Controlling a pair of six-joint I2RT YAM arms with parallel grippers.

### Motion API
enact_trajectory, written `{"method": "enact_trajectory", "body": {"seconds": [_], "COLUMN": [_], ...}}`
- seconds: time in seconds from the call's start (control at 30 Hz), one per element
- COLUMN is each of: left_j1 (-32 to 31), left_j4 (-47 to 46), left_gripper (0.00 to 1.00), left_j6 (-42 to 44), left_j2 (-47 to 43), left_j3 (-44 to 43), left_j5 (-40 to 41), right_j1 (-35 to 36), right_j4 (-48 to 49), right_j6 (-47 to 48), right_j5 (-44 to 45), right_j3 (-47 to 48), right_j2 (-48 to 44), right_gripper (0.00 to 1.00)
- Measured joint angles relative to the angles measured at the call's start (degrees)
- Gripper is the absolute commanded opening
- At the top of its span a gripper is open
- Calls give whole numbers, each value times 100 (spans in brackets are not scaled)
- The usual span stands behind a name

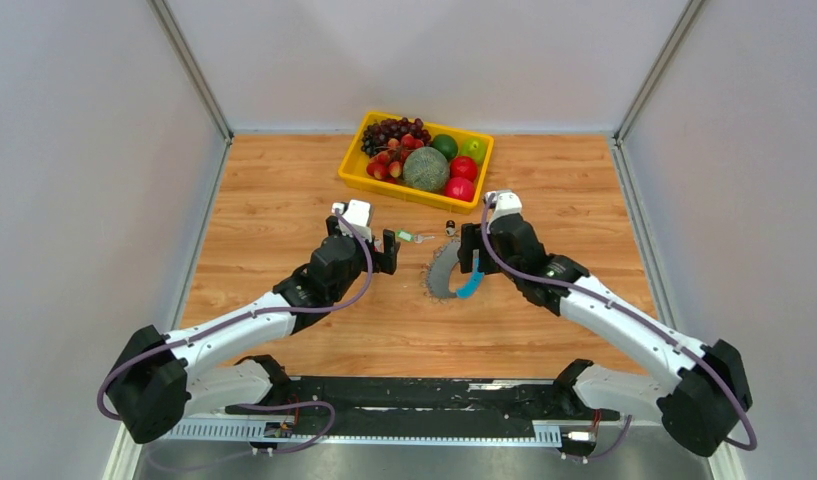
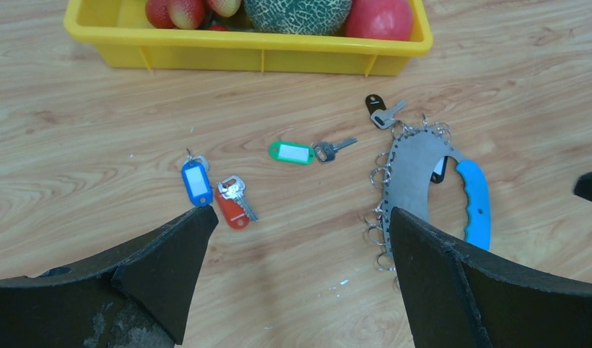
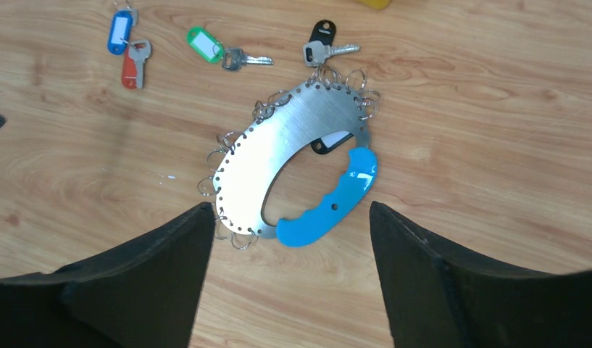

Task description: Remove the keys from the keyring

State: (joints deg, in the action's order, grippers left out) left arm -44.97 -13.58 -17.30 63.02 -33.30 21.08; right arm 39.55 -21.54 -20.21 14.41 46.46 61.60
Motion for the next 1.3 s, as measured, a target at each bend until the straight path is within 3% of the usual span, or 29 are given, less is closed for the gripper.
{"method": "enact_trajectory", "body": {"seconds": [0.4, 0.67, 1.3], "left_j1": [2, 0, 0], "left_j4": [105, 149, 247], "left_gripper": [100, 100, 100], "left_j6": [-42, -46, -63], "left_j2": [42, 76, 282], "left_j3": [-42, -116, -214], "left_j5": [9, 17, -7], "right_j1": [-26, -273, -581], "right_j4": [496, 605, 730], "right_j6": [234, 302, 343], "right_j5": [59, 96, 85], "right_j3": [774, 1471, 1945], "right_j2": [2234, 3449, 4419], "right_gripper": [48, 39, 34]}}
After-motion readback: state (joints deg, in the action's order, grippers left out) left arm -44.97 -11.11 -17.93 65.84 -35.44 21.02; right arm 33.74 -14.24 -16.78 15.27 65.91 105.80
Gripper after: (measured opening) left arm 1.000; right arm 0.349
